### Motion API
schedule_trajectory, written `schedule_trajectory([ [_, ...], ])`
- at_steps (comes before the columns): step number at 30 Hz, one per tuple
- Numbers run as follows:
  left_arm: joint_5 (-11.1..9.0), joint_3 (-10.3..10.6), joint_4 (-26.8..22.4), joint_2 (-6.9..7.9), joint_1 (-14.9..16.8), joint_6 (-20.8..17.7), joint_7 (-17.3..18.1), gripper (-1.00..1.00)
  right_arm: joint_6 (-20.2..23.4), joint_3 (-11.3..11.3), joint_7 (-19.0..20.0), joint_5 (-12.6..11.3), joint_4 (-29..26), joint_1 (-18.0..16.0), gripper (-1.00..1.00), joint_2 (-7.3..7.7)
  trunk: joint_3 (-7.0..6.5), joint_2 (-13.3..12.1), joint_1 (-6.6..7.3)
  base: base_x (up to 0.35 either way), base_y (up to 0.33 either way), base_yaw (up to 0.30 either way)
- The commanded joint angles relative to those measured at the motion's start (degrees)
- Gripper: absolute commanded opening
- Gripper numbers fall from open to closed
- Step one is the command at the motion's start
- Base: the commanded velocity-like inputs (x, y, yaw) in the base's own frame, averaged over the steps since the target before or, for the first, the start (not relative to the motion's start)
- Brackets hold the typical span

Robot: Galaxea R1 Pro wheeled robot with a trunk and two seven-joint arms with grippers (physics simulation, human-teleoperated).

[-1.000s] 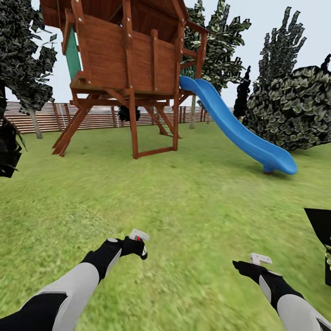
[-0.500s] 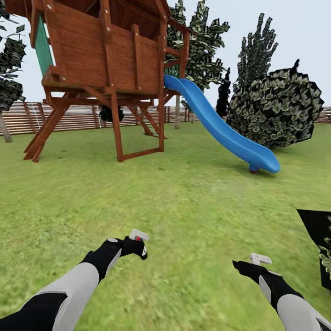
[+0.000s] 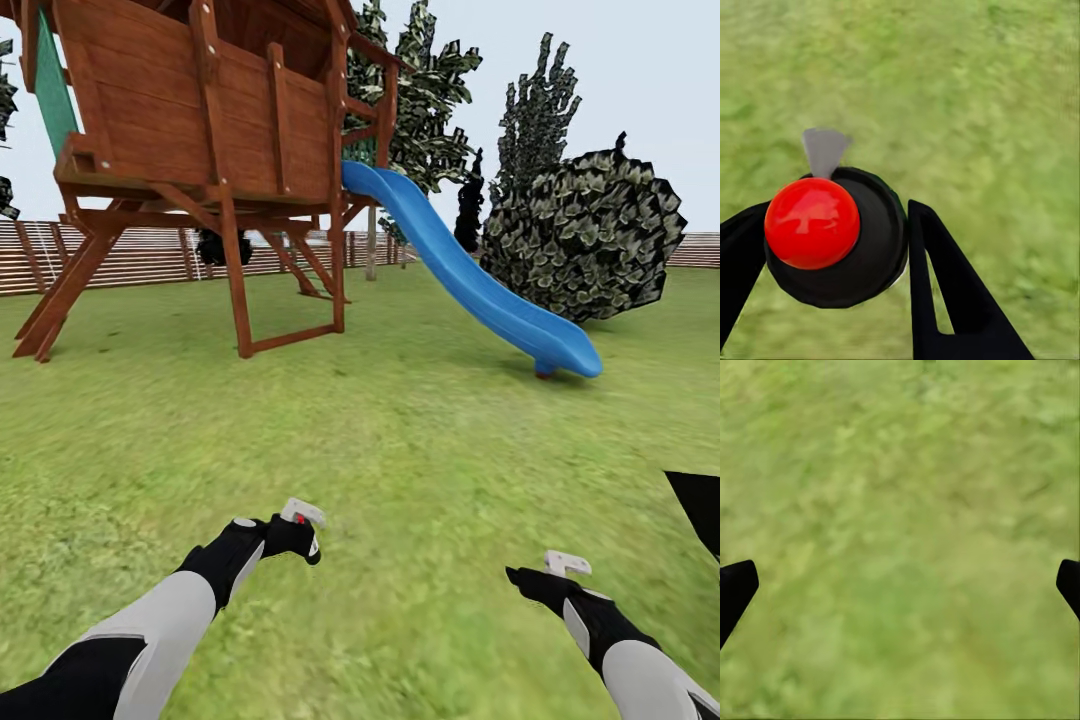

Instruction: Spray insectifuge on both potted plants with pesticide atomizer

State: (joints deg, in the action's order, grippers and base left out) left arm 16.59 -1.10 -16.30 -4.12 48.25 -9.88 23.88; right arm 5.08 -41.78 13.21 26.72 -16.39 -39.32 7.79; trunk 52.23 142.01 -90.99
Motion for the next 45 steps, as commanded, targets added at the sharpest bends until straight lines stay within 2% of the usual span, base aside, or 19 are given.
schedule_trajectory([
  [1,0.1,-0.1,-0.1,-0.01,0.0,-0.4,0.2,-1.0,0.3,-0.5,0.4,0.5,-0.1,0.0,1.0,-0.04,0.06,0.0,-0.02,0.337,0.113,0.0],
  [9,0.1,-0.1,-0.2,-0.01,0.0,-0.4,0.2,-1.0,0.3,-0.5,0.4,0.4,-0.1,0.0,1.0,0.01,0.06,0.0,-0.02,0.337,0.113,-0.055],
  [26,0.1,-0.1,-0.2,-0.02,0.0,-0.4,0.2,-1.0,0.3,-0.5,0.4,0.4,-0.1,0.0,1.0,-0.01,0.06,0.0,-0.02,0.336,0.113,-0.253],
  [45,0.1,-0.1,-0.2,-0.01,0.0,-0.4,0.2,-1.0,0.3,-0.5,0.4,0.4,-0.1,-0.1,1.0,-0.02,0.06,0.0,-0.02,0.336,0.113,-0.01],
])
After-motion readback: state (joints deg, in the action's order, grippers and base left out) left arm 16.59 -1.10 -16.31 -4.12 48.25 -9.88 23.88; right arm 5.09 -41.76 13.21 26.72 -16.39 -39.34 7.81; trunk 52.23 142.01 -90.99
